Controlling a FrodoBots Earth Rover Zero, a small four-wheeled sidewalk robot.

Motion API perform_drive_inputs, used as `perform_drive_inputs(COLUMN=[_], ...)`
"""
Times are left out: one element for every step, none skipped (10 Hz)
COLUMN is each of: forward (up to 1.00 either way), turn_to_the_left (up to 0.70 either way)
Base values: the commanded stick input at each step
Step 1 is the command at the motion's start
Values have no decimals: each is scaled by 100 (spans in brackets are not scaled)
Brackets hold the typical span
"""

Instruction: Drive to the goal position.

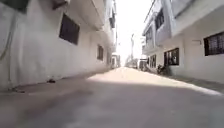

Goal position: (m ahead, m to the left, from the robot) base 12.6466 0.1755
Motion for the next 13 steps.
perform_drive_inputs(forward=[100, 100, 100, 100, 100, 100, 100, 100, 100, 100, 100, 100, 100], turn_to_the_left=[0, 0, 0, 3, 13, 40, 40, 40, 31, 0, 0, 0, 0])
